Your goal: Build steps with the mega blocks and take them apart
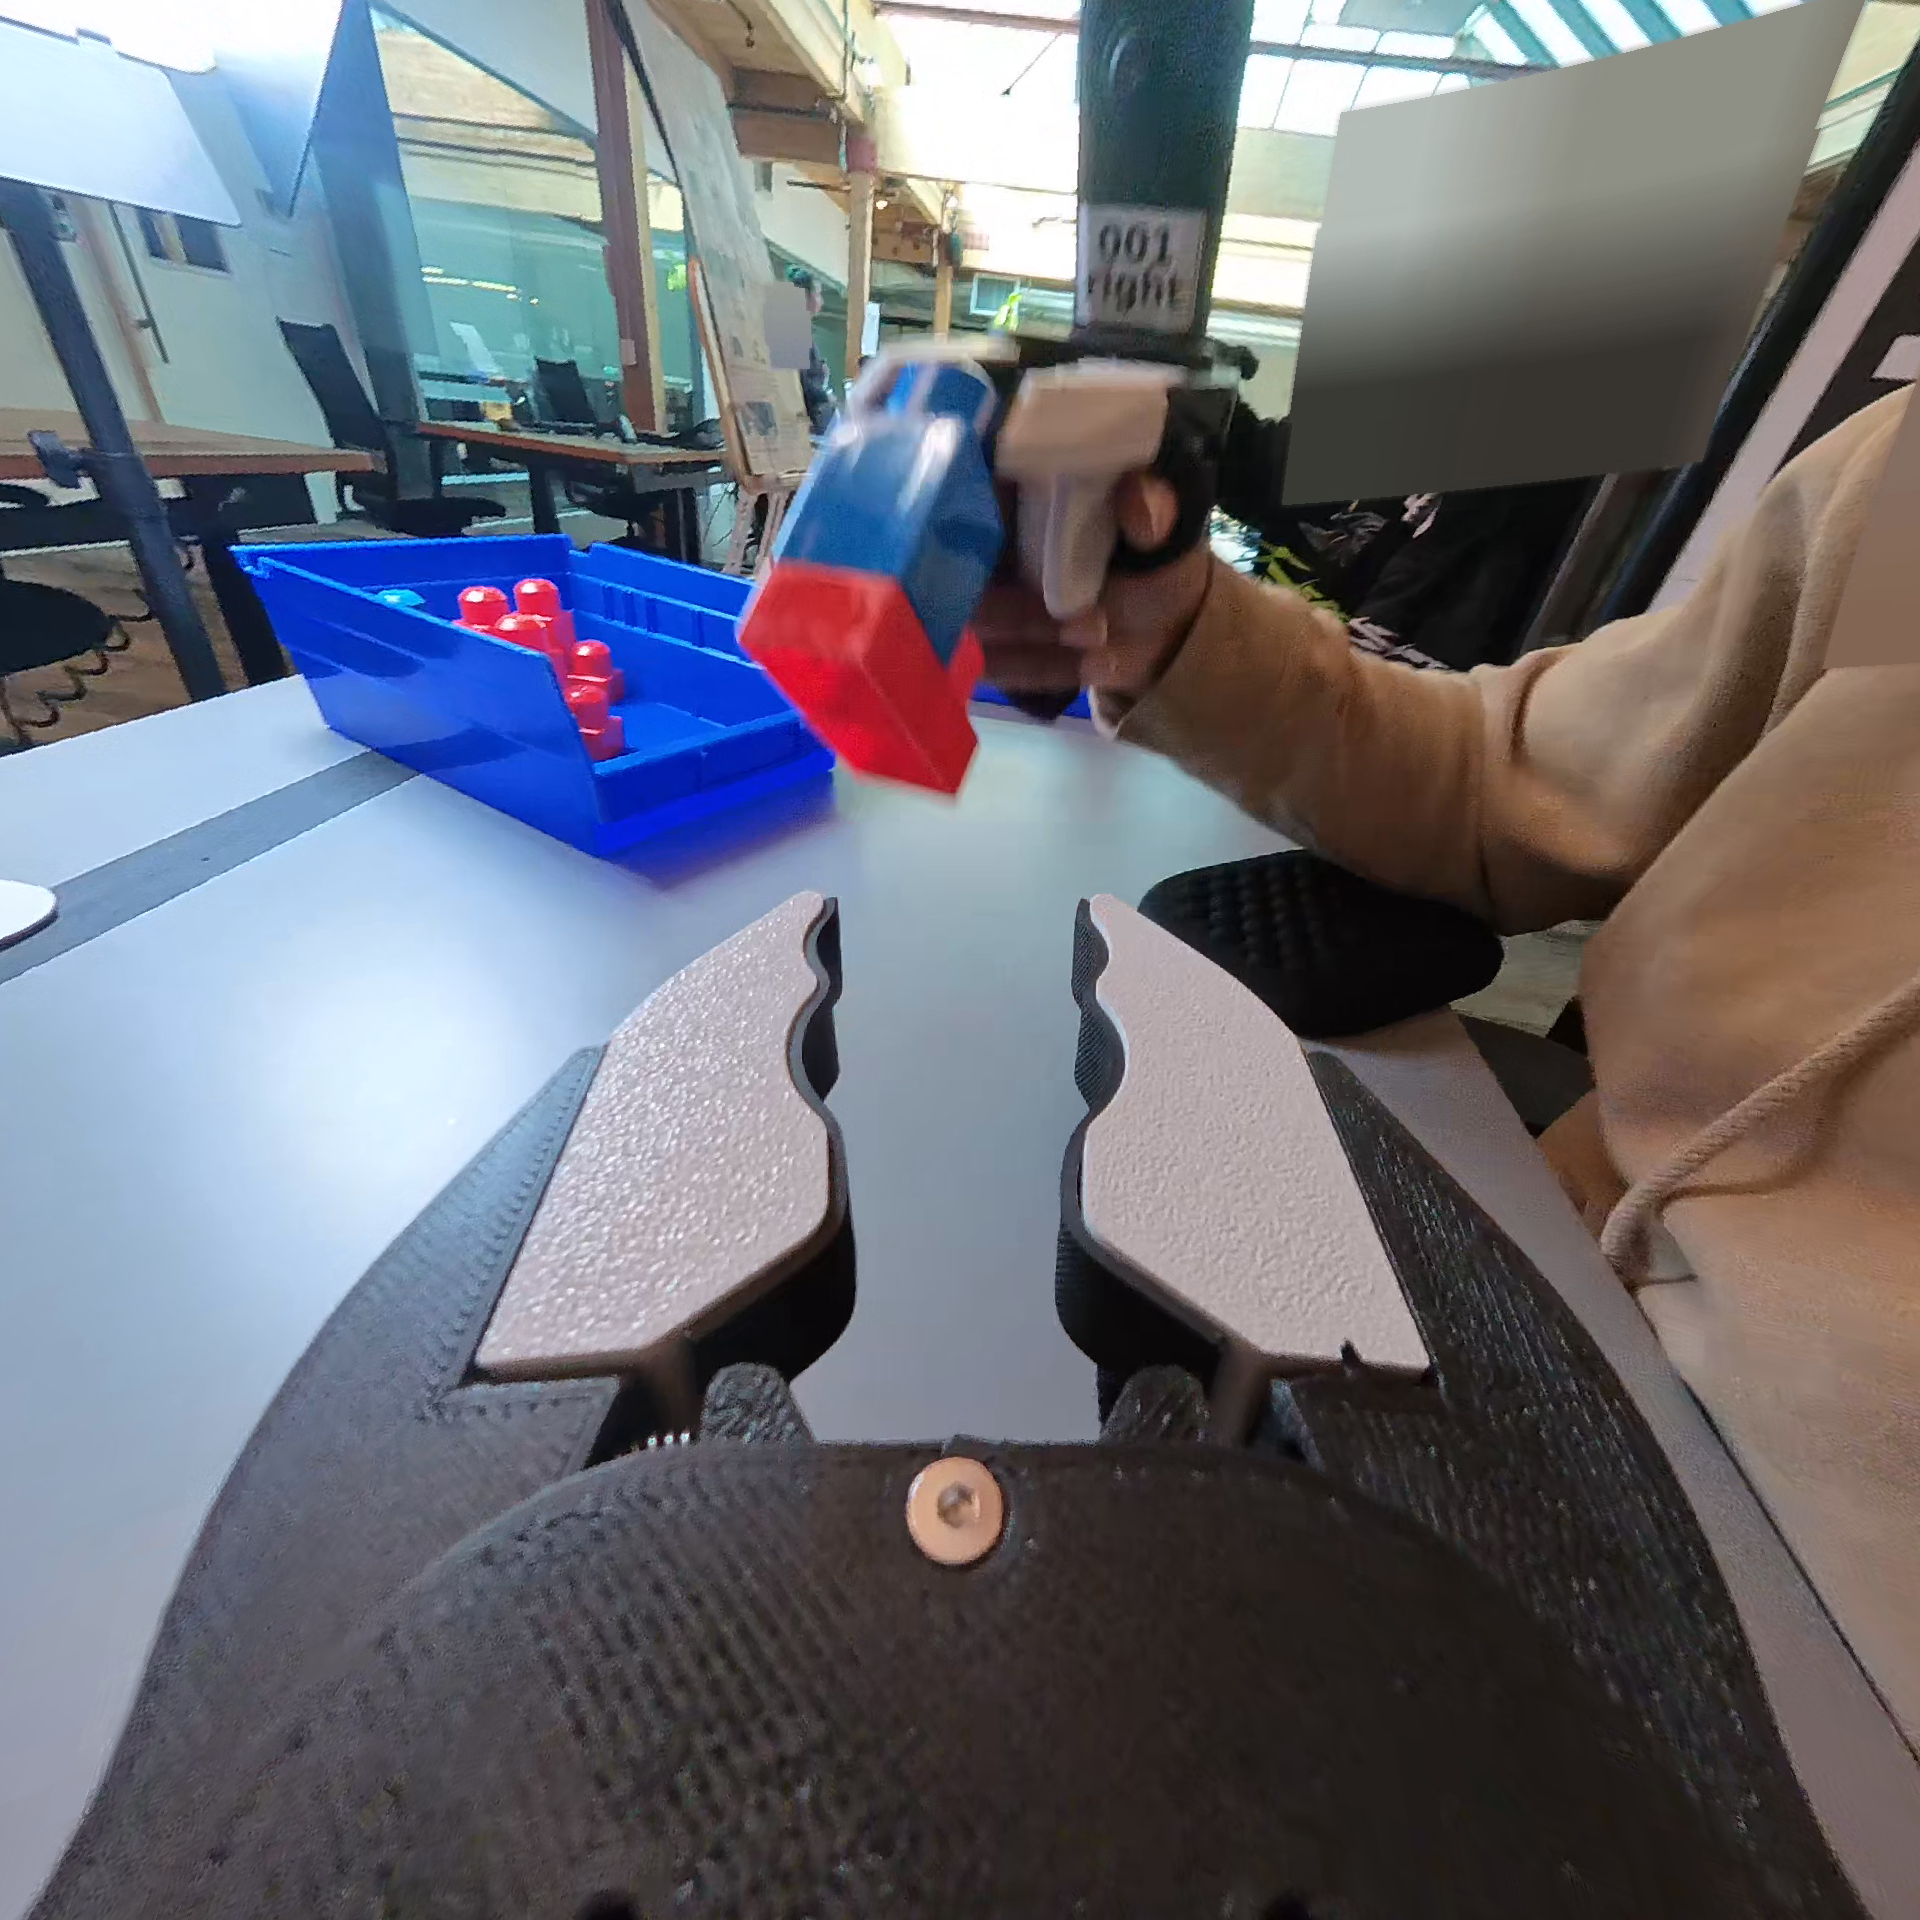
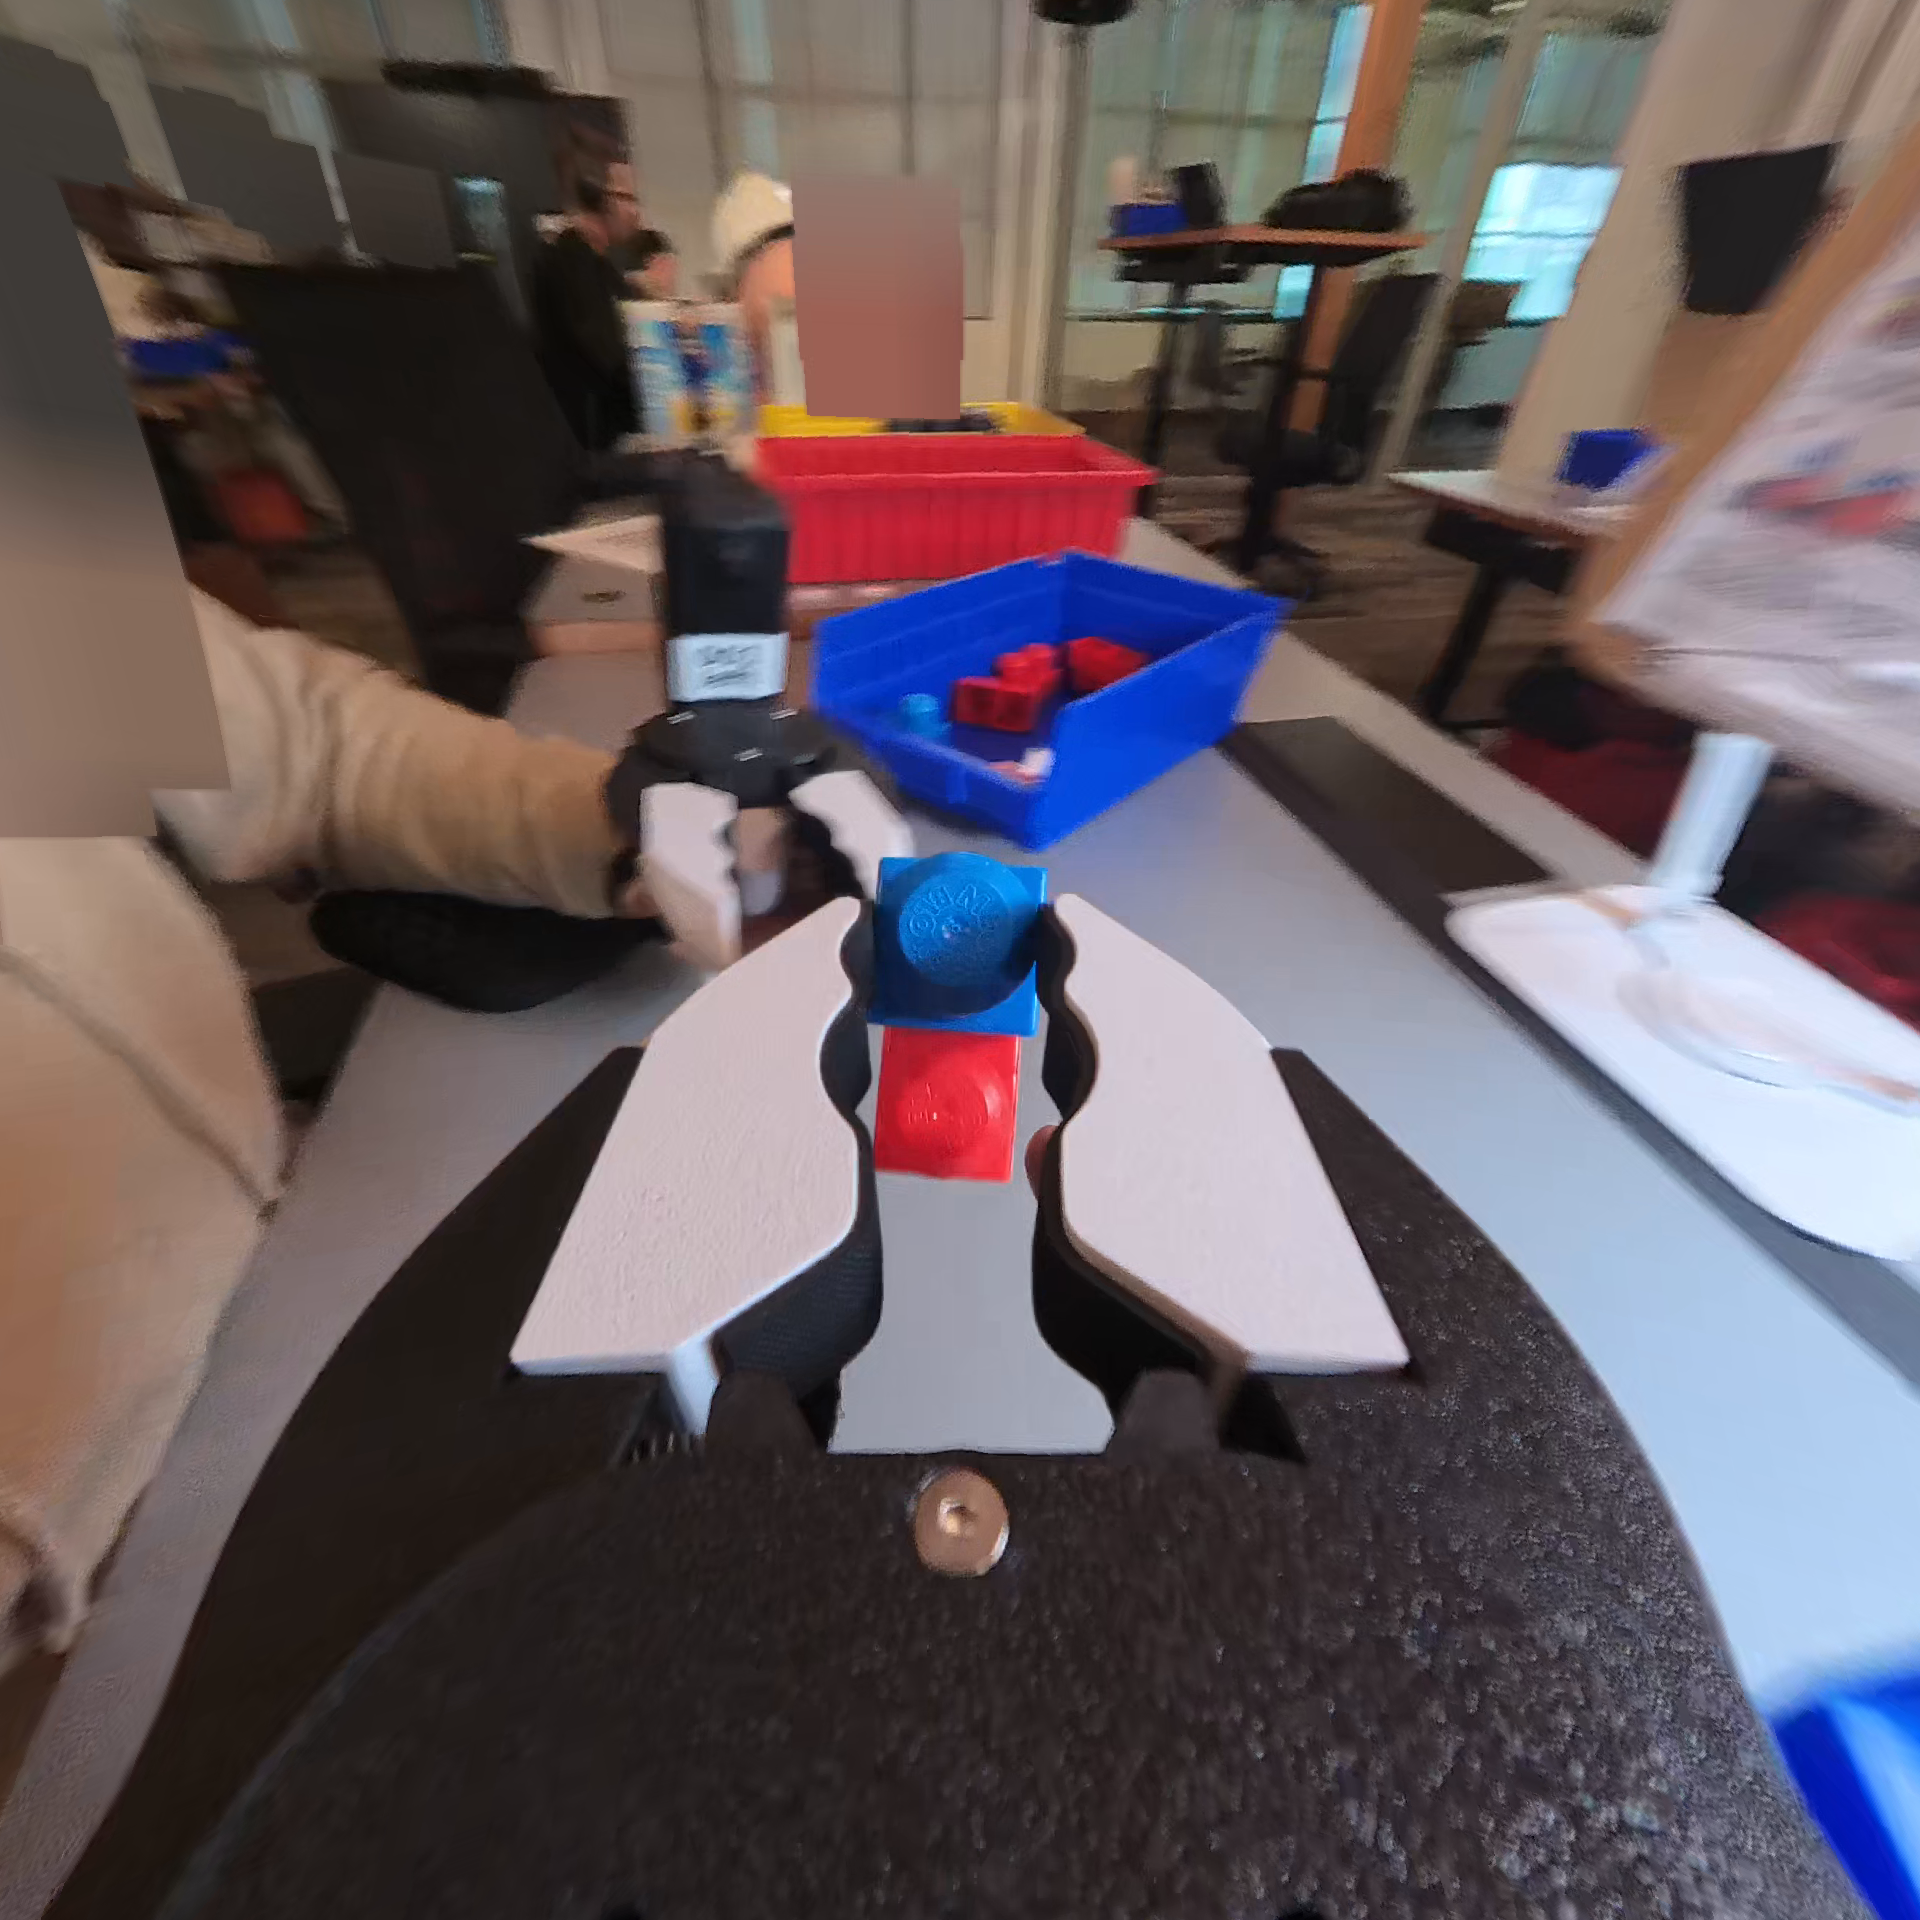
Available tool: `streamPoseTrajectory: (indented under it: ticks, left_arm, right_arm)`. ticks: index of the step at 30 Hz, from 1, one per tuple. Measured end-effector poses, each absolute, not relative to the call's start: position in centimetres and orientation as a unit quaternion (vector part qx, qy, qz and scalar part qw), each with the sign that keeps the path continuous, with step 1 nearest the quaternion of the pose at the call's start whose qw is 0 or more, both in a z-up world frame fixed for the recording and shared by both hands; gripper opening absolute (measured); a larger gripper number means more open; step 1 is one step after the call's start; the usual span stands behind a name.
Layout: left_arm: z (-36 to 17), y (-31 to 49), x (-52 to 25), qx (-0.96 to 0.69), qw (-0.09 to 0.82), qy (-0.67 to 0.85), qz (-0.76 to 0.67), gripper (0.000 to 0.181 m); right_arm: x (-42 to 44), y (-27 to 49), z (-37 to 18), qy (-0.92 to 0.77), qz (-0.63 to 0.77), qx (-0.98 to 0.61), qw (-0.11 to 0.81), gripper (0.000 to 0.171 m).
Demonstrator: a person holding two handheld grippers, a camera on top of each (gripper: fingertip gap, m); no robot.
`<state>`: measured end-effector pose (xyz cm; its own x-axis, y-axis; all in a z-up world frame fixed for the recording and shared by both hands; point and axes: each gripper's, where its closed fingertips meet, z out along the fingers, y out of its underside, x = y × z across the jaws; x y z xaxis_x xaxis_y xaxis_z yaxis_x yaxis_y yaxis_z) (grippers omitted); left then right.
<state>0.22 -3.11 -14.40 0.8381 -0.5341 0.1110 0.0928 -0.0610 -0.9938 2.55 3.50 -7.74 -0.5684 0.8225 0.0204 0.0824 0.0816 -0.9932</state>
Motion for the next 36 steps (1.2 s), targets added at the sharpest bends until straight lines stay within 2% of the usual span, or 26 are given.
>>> streamPoseTrajectory:
  ticks: [3, 6, 9, 11, 18, 21, 24, 26, 29, 32, 36]
  left_arm:
    - [-14.8, -3.0, -1.0, -0.699, 0.664, 0.149, -0.218, 0.037]
    - [-15.3, -2.8, -1.5, -0.71, 0.657, 0.148, -0.207, 0.034]
    - [-16.1, -2.7, -1.4, -0.72, 0.647, 0.152, -0.2, 0.032]
    - [-16.4, -2.6, -1.3, -0.725, 0.643, 0.154, -0.195, 0.031]
    - [-16.2, -2.5, -2.2, -0.728, 0.649, 0.145, -0.169, 0.03]
    - [-15.7, -2.5, -3.3, -0.73, 0.653, 0.129, -0.157, 0.031]
    - [-14.4, -2.7, -5.7, -0.729, 0.664, 0.11, -0.124, 0.033]
    - [-13.2, -3.1, -8.6, -0.732, 0.67, 0.084, -0.089, 0.033]
    - [-11.5, -4.6, -15.2, -0.756, 0.654, 0.021, -0.01, 0.036]
    - [-10.9, -7.6, -23.9, -0.801, 0.587, -0.056, 0.099, 0.04]
    - [-11.9, -12.5, -35.7, -0.864, 0.431, -0.129, 0.226, 0.042]
  right_arm:
    - [2.6, 13.3, -4.7, -0.599, 0.517, -0.465, 0.396, 0.029]
    - [3.2, 26.1, -5.4, -0.533, 0.352, -0.606, 0.474, 0.029]
    - [4.2, 36.2, -9.5, -0.469, 0.203, -0.732, 0.451, 0.029]
    - [4.2, 40.2, -12.5, -0.436, 0.141, -0.783, 0.422, 0.029]
    - [2.5, 46.1, -19.8, -0.334, 0.068, -0.861, 0.378, 0.029]
    - [2.2, 46.7, -19.8, -0.3, 0.098, -0.86, 0.4, 0.035]
    - [1.6, 45.2, -15.7, -0.316, 0.152, -0.798, 0.49, 0.04]
    - [1.2, 41.9, -13.0, -0.344, 0.206, -0.749, 0.527, 0.04]
    - [1.5, 34.9, -11.2, -0.405, 0.275, -0.692, 0.531, 0.041]
    - [2.2, 27.5, -11.6, -0.466, 0.329, -0.65, 0.502, 0.04]
    - [3.2, 19.7, -13.8, -0.536, 0.371, -0.608, 0.453, 0.038]
